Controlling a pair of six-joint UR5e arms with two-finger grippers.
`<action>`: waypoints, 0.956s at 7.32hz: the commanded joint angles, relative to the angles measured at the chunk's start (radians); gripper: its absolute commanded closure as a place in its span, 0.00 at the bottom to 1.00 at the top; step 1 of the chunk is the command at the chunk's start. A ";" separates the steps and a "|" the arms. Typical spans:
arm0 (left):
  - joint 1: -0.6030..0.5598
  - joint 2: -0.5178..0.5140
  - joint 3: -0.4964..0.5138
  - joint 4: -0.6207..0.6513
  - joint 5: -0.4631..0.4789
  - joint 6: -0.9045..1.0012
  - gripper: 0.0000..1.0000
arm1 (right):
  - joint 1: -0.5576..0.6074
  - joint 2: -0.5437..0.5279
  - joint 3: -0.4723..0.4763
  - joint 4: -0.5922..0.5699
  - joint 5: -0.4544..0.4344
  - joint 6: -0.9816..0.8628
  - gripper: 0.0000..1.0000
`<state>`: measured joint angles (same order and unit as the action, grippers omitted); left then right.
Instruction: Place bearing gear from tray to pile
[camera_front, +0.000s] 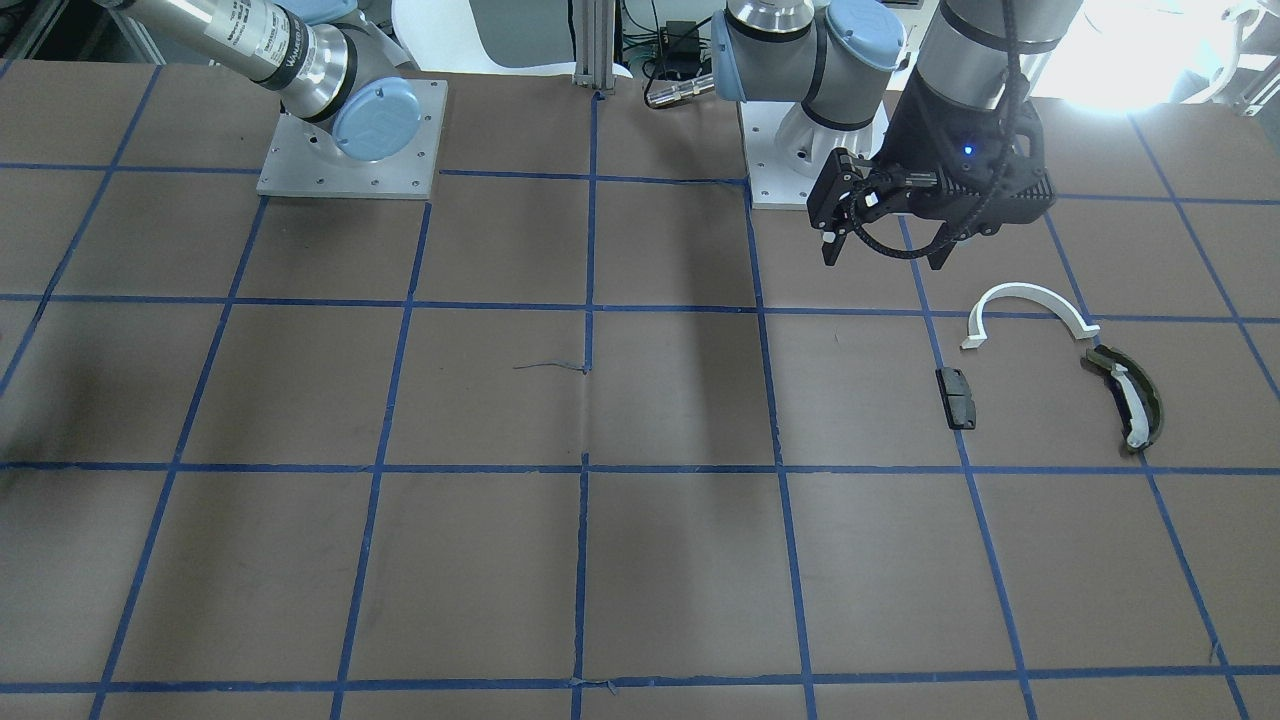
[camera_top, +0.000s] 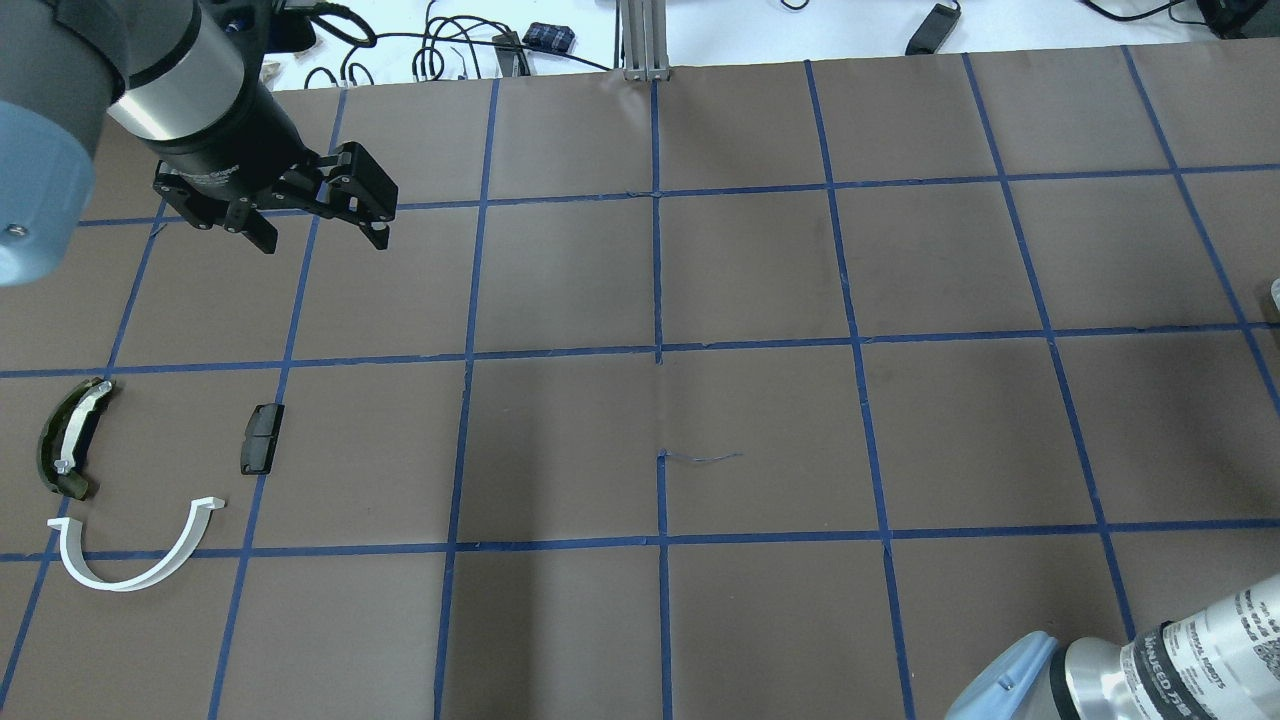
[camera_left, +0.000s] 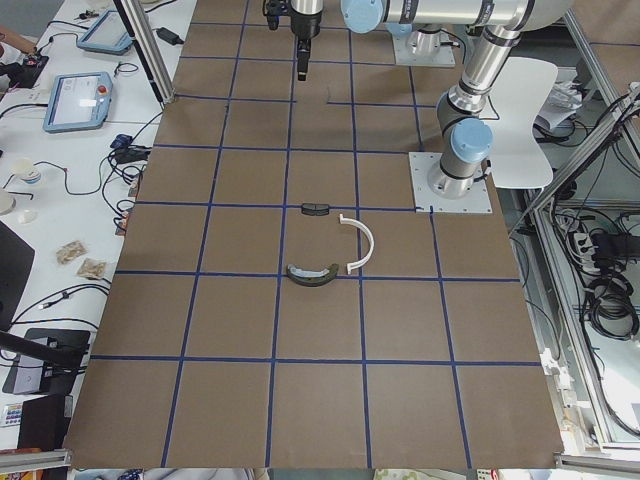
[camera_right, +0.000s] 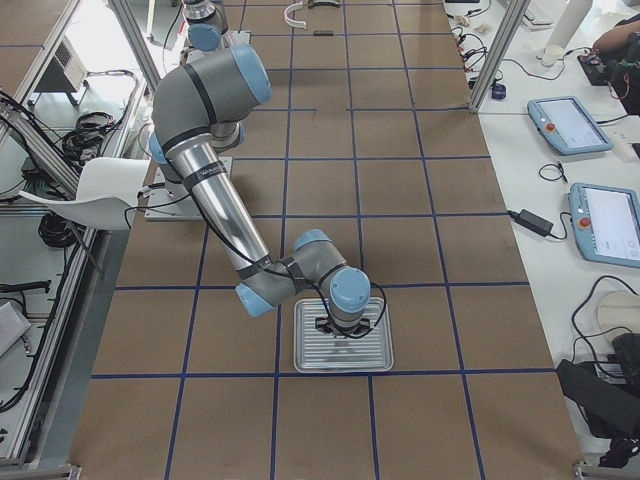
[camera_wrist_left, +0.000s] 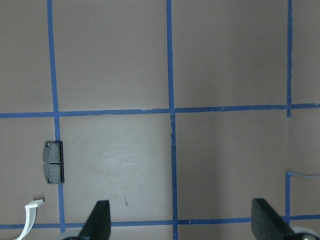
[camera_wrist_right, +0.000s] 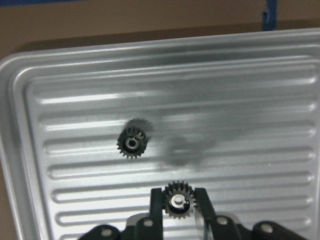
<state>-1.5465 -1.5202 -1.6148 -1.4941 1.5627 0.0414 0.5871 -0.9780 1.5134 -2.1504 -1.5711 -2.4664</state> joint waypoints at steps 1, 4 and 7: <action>0.000 0.000 0.000 0.000 -0.001 0.000 0.00 | 0.048 -0.105 -0.004 0.024 0.076 0.265 1.00; -0.001 0.000 0.000 0.000 0.000 0.000 0.00 | 0.298 -0.189 -0.002 0.168 0.103 0.788 0.99; -0.001 0.000 0.000 0.000 -0.001 0.000 0.00 | 0.627 -0.225 -0.002 0.218 0.103 1.397 0.97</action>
<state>-1.5475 -1.5202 -1.6146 -1.4941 1.5621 0.0414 1.0862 -1.1945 1.5108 -1.9394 -1.4676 -1.3148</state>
